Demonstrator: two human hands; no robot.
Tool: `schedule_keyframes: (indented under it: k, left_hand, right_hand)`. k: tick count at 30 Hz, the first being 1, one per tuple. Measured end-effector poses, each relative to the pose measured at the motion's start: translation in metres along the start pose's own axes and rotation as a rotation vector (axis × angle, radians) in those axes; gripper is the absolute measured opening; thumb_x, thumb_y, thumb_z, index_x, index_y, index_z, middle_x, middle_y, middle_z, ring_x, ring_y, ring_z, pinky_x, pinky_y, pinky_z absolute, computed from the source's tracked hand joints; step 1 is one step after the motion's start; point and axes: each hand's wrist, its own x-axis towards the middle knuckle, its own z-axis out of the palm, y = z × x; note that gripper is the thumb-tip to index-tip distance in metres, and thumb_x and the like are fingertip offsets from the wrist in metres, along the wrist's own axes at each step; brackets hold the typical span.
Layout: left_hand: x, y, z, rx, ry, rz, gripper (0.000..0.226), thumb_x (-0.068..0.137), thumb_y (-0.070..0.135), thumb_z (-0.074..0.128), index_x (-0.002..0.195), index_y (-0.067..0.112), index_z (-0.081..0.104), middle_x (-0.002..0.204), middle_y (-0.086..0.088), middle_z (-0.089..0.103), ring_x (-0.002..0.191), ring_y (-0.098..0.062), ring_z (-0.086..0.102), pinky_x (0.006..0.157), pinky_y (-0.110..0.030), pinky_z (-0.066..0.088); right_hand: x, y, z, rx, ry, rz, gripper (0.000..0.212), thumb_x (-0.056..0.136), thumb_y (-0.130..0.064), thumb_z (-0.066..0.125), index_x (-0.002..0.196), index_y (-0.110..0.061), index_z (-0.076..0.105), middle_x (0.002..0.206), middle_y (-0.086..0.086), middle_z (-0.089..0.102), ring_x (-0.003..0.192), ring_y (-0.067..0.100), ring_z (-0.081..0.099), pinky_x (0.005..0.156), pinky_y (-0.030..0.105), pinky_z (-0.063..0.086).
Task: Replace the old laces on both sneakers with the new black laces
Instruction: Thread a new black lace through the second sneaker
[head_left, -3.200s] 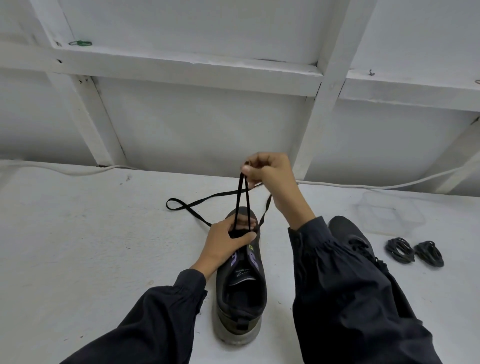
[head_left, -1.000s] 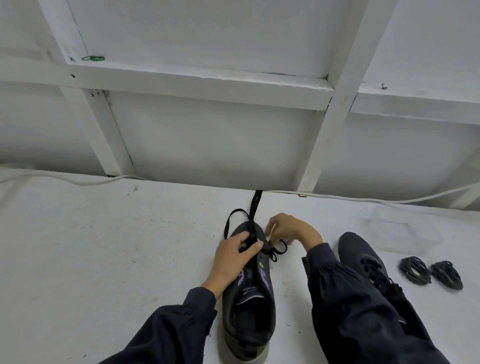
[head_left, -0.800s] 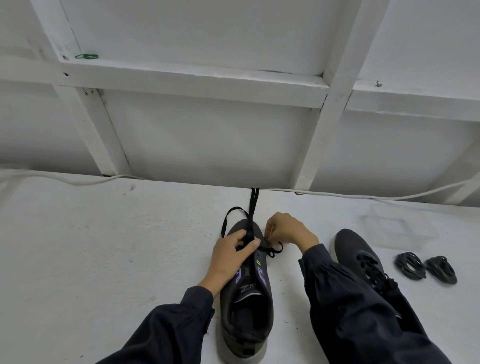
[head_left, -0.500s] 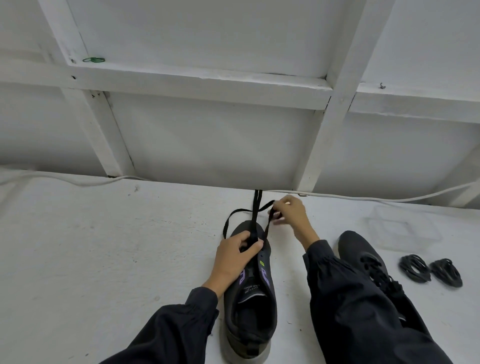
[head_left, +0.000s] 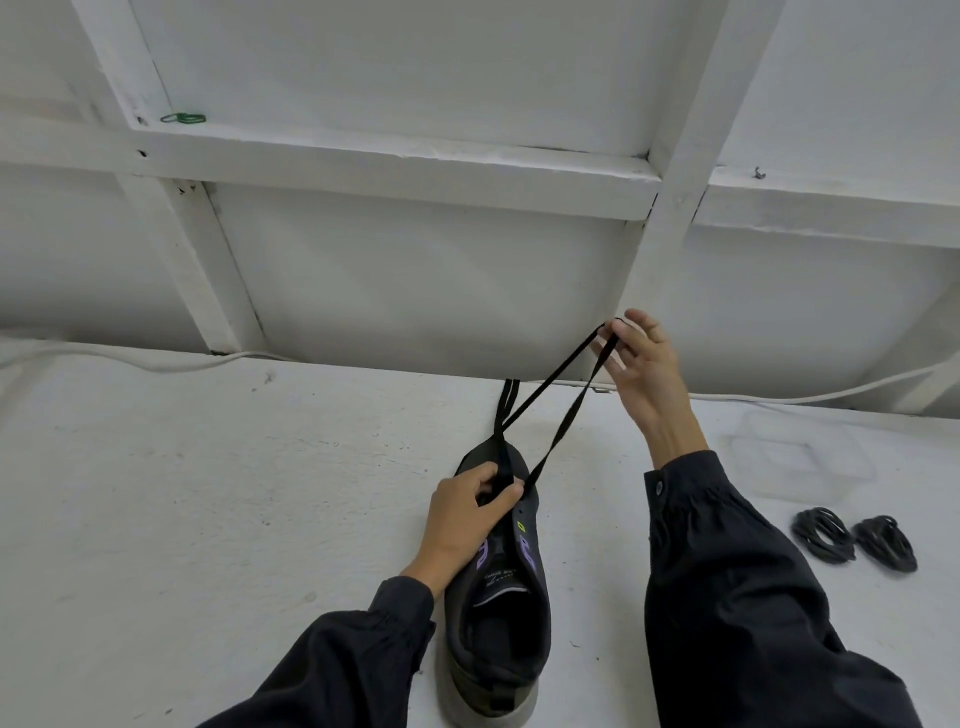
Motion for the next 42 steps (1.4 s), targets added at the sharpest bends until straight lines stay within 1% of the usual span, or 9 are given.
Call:
schedule_keyframes:
  k: [7, 14, 19, 23, 25, 29, 32, 36, 42]
  left_hand:
    - [-0.005, 0.004, -0.001, -0.011, 0.01, 0.058, 0.052, 0.081, 0.056, 0.061, 0.089, 0.005, 0.065, 0.083, -0.01, 0.069, 0.081, -0.023, 0.065, 0.079, -0.044, 0.054]
    - [-0.004, 0.005, 0.0, -0.003, 0.026, 0.05, 0.017, 0.088, 0.032, 0.07, 0.088, 0.015, 0.071, 0.081, 0.005, 0.073, 0.08, -0.01, 0.067, 0.077, -0.035, 0.056]
    - [-0.009, 0.012, -0.002, -0.083, 0.042, 0.078, 0.01, 0.087, 0.02, 0.072, 0.097, 0.021, 0.075, 0.093, 0.02, 0.074, 0.09, 0.003, 0.067, 0.085, -0.018, 0.052]
    - [-0.01, 0.014, -0.001, -0.114, 0.074, 0.092, 0.014, 0.086, 0.016, 0.074, 0.098, 0.022, 0.075, 0.094, 0.021, 0.073, 0.092, 0.003, 0.067, 0.084, -0.014, 0.05]
    - [-0.01, 0.013, 0.0, -0.107, 0.071, 0.103, 0.014, 0.086, 0.017, 0.074, 0.098, 0.022, 0.075, 0.095, 0.02, 0.074, 0.092, 0.003, 0.067, 0.085, -0.016, 0.051]
    - [-0.008, 0.011, -0.001, -0.07, 0.076, 0.102, 0.014, 0.085, 0.023, 0.074, 0.099, 0.021, 0.075, 0.092, 0.013, 0.075, 0.09, -0.002, 0.068, 0.085, -0.027, 0.055]
    - [-0.007, 0.009, 0.0, -0.03, 0.104, 0.091, 0.011, 0.084, 0.025, 0.075, 0.094, 0.027, 0.072, 0.087, 0.01, 0.074, 0.084, -0.004, 0.068, 0.082, -0.033, 0.056]
    - [-0.006, 0.009, 0.0, -0.038, 0.091, 0.076, 0.015, 0.083, 0.026, 0.076, 0.098, 0.023, 0.073, 0.09, 0.011, 0.074, 0.087, -0.004, 0.069, 0.085, -0.033, 0.055]
    - [-0.005, 0.011, -0.002, -0.063, 0.072, 0.054, 0.017, 0.082, 0.024, 0.077, 0.098, 0.019, 0.072, 0.09, 0.011, 0.075, 0.089, -0.001, 0.069, 0.088, -0.028, 0.054]
  right_hand:
    - [-0.016, 0.01, 0.029, 0.486, -0.168, 0.095, 0.019, 0.091, 0.007, 0.05, 0.091, -0.009, 0.059, 0.079, 0.007, 0.062, 0.078, 0.019, 0.065, 0.088, 0.05, 0.056]
    - [-0.009, -0.008, 0.031, 0.528, -0.027, 0.043, 0.017, 0.092, 0.005, 0.054, 0.094, -0.01, 0.063, 0.083, 0.005, 0.063, 0.078, 0.017, 0.067, 0.087, 0.038, 0.058]
    - [0.009, 0.005, -0.006, -0.086, 0.209, -0.019, 0.032, 0.094, 0.004, 0.053, 0.122, -0.007, 0.061, 0.093, 0.001, 0.061, 0.092, 0.016, 0.06, 0.089, 0.036, 0.055]
    - [0.003, 0.023, -0.029, -1.381, 0.174, 0.166, 0.043, 0.091, -0.012, 0.062, 0.133, -0.012, 0.056, 0.133, 0.011, 0.052, 0.116, 0.028, 0.053, 0.093, 0.041, 0.045]
    - [-0.012, 0.031, -0.025, -1.735, 0.091, 0.164, 0.038, 0.089, -0.022, 0.065, 0.126, -0.016, 0.061, 0.136, 0.01, 0.046, 0.119, 0.031, 0.052, 0.088, 0.039, 0.043]
    - [-0.048, 0.042, 0.009, -1.329, -0.219, 0.4, 0.047, 0.085, -0.052, 0.068, 0.089, -0.006, 0.073, 0.088, 0.0, 0.07, 0.074, 0.016, 0.063, 0.065, 0.033, 0.05]
    - [-0.076, 0.05, 0.032, -1.165, -0.416, 0.453, 0.047, 0.084, -0.045, 0.073, 0.073, 0.0, 0.066, 0.063, 0.002, 0.057, 0.054, 0.009, 0.049, 0.049, 0.018, 0.037]
    - [-0.083, 0.057, 0.041, -0.931, -0.325, 0.242, 0.038, 0.082, -0.015, 0.078, 0.076, 0.018, 0.059, 0.063, 0.022, 0.051, 0.052, 0.012, 0.044, 0.049, 0.015, 0.034]
    - [-0.077, 0.044, 0.05, -0.853, -0.238, 0.144, 0.033, 0.077, -0.003, 0.078, 0.069, 0.02, 0.056, 0.063, 0.029, 0.055, 0.044, 0.011, 0.04, 0.046, 0.017, 0.034]
